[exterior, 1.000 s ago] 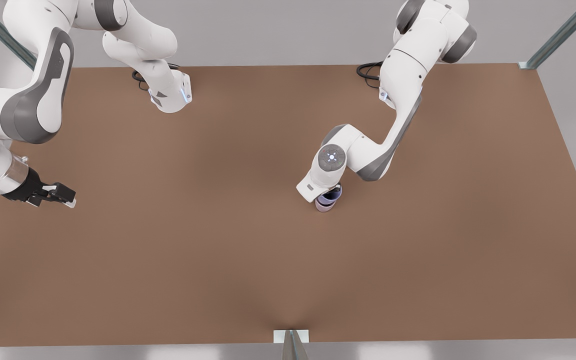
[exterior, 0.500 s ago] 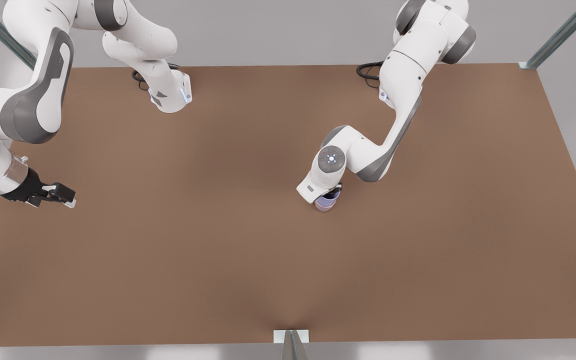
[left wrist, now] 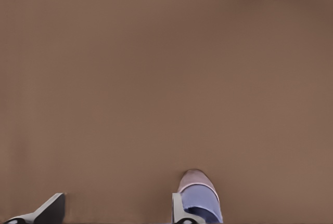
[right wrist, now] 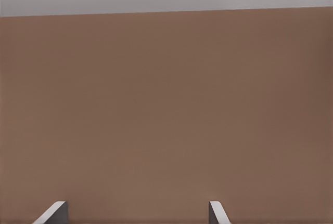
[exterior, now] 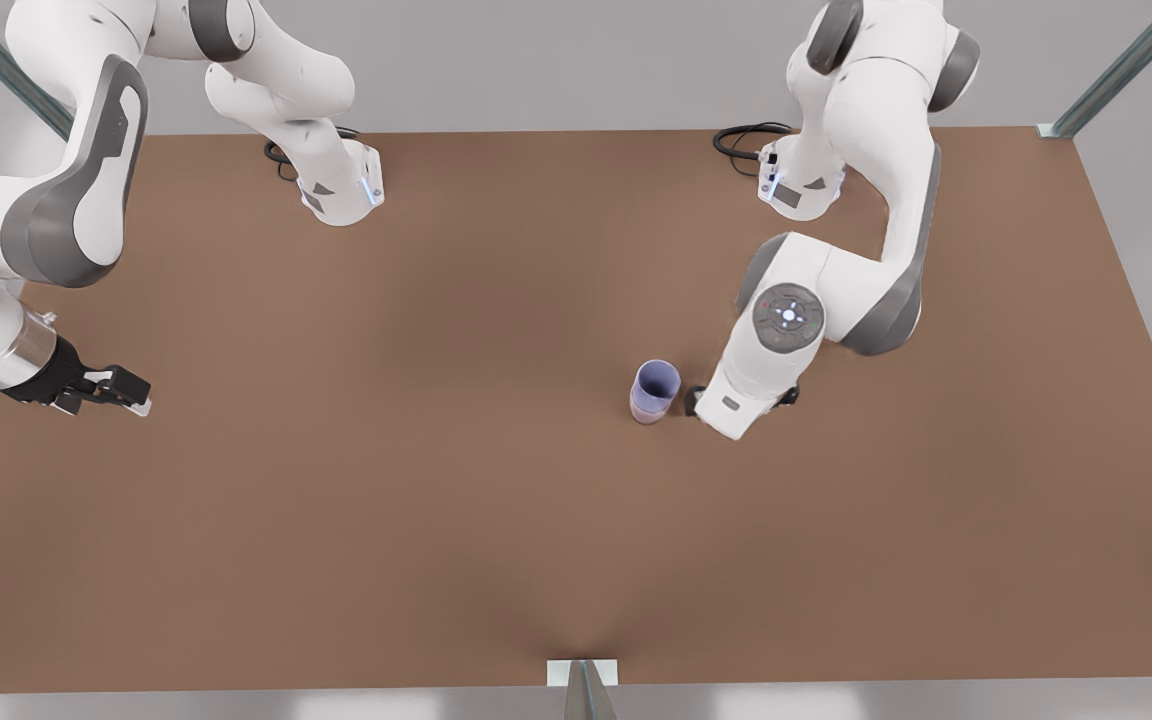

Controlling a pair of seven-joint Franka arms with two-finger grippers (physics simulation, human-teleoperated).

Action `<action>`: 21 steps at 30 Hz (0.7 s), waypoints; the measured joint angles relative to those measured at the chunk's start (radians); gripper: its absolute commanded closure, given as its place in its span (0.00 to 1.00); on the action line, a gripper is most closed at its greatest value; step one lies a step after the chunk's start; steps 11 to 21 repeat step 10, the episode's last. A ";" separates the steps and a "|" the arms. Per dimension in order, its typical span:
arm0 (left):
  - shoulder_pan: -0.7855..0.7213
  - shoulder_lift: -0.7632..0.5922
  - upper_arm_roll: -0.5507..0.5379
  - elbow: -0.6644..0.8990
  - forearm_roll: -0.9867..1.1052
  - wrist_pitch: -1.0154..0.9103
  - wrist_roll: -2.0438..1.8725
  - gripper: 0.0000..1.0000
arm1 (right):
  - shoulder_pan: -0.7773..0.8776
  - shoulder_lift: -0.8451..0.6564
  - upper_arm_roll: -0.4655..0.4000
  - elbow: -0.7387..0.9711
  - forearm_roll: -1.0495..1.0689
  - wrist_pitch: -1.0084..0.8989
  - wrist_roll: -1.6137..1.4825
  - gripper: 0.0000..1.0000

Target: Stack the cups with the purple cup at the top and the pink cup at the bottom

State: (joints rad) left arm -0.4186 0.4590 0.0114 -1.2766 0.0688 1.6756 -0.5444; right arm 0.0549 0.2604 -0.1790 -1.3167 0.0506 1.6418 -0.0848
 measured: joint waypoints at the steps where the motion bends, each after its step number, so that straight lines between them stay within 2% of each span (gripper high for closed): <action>1: 0.002 -0.025 0.051 0.005 -0.003 -0.037 0.024 0.00 | -0.001 0.000 0.000 0.000 0.000 0.001 0.000 0.00; 2: 0.025 -0.058 0.071 0.006 -0.007 -0.067 0.048 0.00 | -0.001 0.000 0.000 0.000 0.001 0.002 0.000 0.00; 6: 0.275 -0.170 -0.067 0.002 -0.020 -0.141 0.176 0.00 | 0.000 0.001 0.000 0.000 0.001 0.005 0.000 0.00; 10: 0.328 -0.205 -0.115 -0.005 -0.020 -0.165 0.284 0.00 | 0.000 0.000 0.000 0.000 0.001 0.006 0.000 0.00; 21: 0.328 -0.205 -0.115 -0.005 -0.020 -0.165 0.284 0.00 | 0.000 0.000 0.000 0.000 0.001 0.006 0.000 0.00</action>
